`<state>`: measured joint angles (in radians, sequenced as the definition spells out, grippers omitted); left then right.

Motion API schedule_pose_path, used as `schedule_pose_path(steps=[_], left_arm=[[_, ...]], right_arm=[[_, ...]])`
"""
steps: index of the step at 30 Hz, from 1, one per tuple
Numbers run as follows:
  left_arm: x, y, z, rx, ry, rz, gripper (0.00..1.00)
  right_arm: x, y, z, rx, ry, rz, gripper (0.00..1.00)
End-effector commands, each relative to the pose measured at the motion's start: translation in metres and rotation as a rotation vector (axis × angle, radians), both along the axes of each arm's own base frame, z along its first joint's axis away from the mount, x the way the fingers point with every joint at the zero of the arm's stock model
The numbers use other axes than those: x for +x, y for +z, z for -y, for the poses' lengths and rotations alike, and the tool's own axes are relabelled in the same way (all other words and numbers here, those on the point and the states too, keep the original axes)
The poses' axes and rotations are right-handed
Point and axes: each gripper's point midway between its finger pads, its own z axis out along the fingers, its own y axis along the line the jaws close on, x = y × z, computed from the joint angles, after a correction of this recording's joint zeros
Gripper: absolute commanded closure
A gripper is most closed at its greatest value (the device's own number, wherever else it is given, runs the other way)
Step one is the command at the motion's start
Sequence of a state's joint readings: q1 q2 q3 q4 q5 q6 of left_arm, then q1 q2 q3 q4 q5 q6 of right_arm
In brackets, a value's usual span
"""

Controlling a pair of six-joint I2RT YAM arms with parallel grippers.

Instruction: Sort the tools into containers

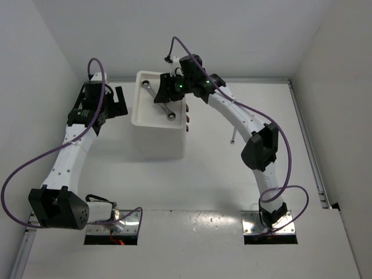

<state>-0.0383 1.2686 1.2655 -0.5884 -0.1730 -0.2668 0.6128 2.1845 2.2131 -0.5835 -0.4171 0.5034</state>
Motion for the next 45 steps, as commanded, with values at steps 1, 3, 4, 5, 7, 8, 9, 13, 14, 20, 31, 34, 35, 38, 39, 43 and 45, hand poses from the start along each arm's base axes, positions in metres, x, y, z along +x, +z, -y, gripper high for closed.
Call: schedule_pose_path(steps=[1, 3, 4, 5, 7, 8, 9, 13, 14, 20, 31, 34, 35, 38, 39, 43, 45], left_arm=[[0.001, 0.016, -0.006, 0.007, 0.014, 0.063, 0.01], [0.001, 0.016, -0.006, 0.007, 0.014, 0.063, 0.01], [0.002, 0.02, -0.006, 0.007, 0.014, 0.072, 0.01], [0.002, 0.02, -0.006, 0.007, 0.014, 0.072, 0.01], [0.002, 0.02, -0.006, 0.007, 0.014, 0.072, 0.01], [0.002, 0.02, -0.006, 0.007, 0.014, 0.072, 0.01], [0.003, 0.024, -0.004, 0.002, 0.007, 0.081, 0.01], [0.003, 0.024, -0.002, -0.003, -0.001, 0.081, 0.01], [0.004, 0.029, -0.001, -0.008, -0.009, 0.092, 0.01], [0.001, 0.052, -0.005, 0.002, 0.011, 0.155, 0.01], [-0.005, 0.062, -0.016, 0.018, 0.082, 0.204, 0.01], [-0.007, 0.054, -0.016, 0.006, 0.088, 0.197, 0.01], [-0.007, 0.054, -0.018, 0.011, 0.096, 0.197, 0.01], [-0.008, 0.048, -0.018, 0.011, 0.096, 0.195, 0.01], [-0.008, 0.043, -0.018, 0.012, 0.096, 0.185, 0.01], [-0.007, 0.035, -0.018, 0.013, 0.096, 0.165, 0.01], [-0.006, 0.028, -0.021, 0.015, 0.105, 0.145, 0.01]], right_arm=[[-0.022, -0.008, -0.004, -0.042, 0.047, -0.017, 0.52], [-0.026, -0.002, -0.006, -0.043, 0.053, 0.004, 0.5], [-0.026, 0.004, -0.004, -0.044, 0.049, 0.024, 0.5], [-0.024, 0.009, -0.002, -0.047, 0.034, 0.037, 0.5], [-0.026, 0.025, 0.004, -0.045, 0.024, 0.072, 0.5], [-0.023, 0.032, 0.009, -0.056, 0.002, 0.106, 0.5], [-0.022, 0.041, 0.013, -0.058, -0.009, 0.134, 0.5], [-0.006, 0.099, 0.055, -0.082, -0.126, 0.322, 0.5], [-0.009, 0.125, 0.07, -0.07, -0.161, 0.376, 0.51], [0.004, 0.114, 0.198, -0.254, -0.511, 0.375, 0.42], [-0.037, -0.118, 0.325, -0.637, -0.715, -0.335, 0.51], [-0.032, -0.155, 0.333, -0.655, -0.732, -0.442, 0.59], [-0.027, -0.159, 0.333, -0.63, -0.738, -0.469, 0.59], [-0.023, -0.189, 0.336, -0.65, -0.732, -0.563, 0.62], [-0.024, -0.195, 0.336, -0.66, -0.727, -0.58, 0.64], [-0.018, -0.212, 0.329, -0.622, -0.694, -0.637, 0.65], [-0.013, -0.214, 0.329, -0.601, -0.694, -0.64, 0.65]])
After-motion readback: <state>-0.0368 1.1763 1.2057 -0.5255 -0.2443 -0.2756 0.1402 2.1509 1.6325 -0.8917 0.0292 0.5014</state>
